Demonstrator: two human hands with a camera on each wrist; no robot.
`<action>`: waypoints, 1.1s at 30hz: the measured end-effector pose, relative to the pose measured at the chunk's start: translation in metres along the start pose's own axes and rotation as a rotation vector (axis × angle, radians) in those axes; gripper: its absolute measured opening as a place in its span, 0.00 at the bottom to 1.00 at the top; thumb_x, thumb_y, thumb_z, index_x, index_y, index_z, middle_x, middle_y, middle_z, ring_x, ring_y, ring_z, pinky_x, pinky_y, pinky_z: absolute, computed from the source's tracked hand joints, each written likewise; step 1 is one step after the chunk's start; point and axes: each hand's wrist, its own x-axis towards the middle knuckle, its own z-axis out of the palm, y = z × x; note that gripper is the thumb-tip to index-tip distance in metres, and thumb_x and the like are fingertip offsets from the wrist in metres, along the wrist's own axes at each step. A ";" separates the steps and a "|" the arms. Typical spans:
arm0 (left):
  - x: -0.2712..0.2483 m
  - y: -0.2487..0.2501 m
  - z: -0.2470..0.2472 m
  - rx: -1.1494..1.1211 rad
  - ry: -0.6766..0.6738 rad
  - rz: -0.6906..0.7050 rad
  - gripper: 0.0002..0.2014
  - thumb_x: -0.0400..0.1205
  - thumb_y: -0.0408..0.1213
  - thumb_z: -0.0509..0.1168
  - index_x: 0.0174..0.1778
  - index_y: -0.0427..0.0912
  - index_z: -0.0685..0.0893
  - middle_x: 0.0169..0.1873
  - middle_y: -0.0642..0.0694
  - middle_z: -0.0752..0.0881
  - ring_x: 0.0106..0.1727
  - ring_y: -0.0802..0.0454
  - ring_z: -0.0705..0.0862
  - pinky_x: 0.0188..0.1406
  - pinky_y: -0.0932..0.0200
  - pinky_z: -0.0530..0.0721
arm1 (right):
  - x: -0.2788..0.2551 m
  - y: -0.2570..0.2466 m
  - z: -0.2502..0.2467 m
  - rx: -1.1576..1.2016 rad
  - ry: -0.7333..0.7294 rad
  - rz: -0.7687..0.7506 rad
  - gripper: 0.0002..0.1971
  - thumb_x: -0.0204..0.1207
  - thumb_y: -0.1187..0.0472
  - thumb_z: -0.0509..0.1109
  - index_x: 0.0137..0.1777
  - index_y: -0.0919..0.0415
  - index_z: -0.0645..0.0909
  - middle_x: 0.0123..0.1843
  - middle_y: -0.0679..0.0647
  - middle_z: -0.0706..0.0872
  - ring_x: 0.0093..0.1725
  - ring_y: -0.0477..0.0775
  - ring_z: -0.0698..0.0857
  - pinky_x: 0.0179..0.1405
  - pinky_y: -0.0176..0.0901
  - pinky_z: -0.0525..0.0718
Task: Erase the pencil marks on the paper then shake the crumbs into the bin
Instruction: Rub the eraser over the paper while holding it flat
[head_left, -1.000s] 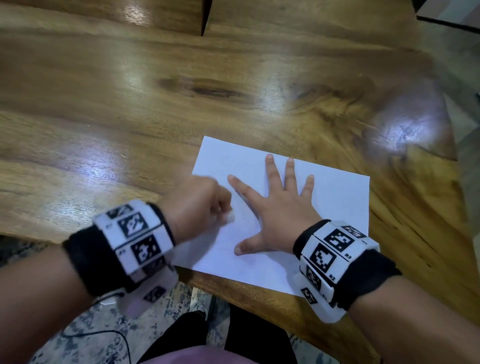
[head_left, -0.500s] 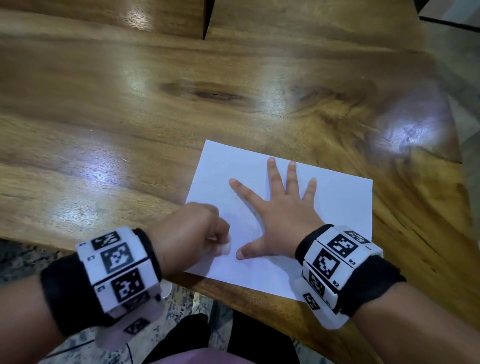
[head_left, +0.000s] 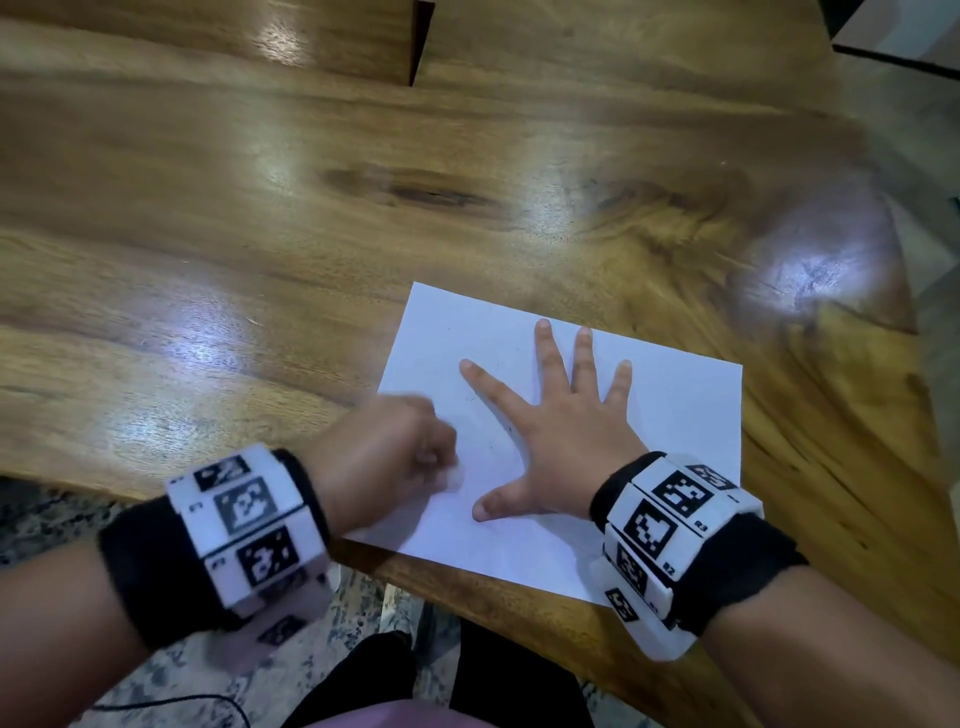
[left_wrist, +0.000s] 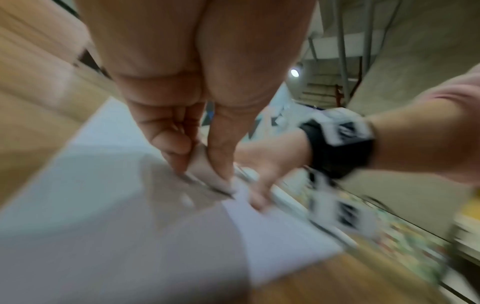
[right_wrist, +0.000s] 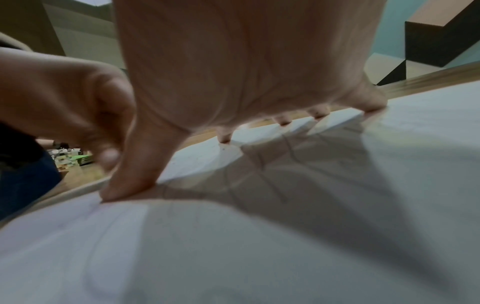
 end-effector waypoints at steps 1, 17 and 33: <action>0.007 -0.004 -0.004 0.015 0.091 -0.022 0.06 0.70 0.42 0.73 0.36 0.44 0.88 0.32 0.49 0.79 0.36 0.49 0.80 0.32 0.70 0.68 | 0.000 0.000 0.000 0.002 0.003 -0.001 0.61 0.53 0.22 0.69 0.73 0.26 0.24 0.75 0.62 0.15 0.73 0.75 0.18 0.69 0.84 0.34; -0.024 -0.005 0.013 -0.030 -0.055 0.058 0.05 0.73 0.43 0.68 0.32 0.48 0.83 0.29 0.57 0.74 0.28 0.64 0.75 0.31 0.71 0.72 | -0.002 0.000 -0.001 0.004 -0.008 -0.003 0.60 0.54 0.22 0.69 0.73 0.26 0.25 0.75 0.61 0.14 0.72 0.75 0.18 0.68 0.83 0.32; -0.004 0.001 0.001 0.007 -0.015 0.021 0.02 0.72 0.37 0.71 0.36 0.48 0.88 0.36 0.50 0.80 0.37 0.51 0.82 0.40 0.58 0.80 | -0.002 -0.001 -0.002 0.010 -0.017 -0.001 0.60 0.54 0.22 0.68 0.73 0.26 0.24 0.74 0.61 0.13 0.72 0.75 0.17 0.68 0.84 0.32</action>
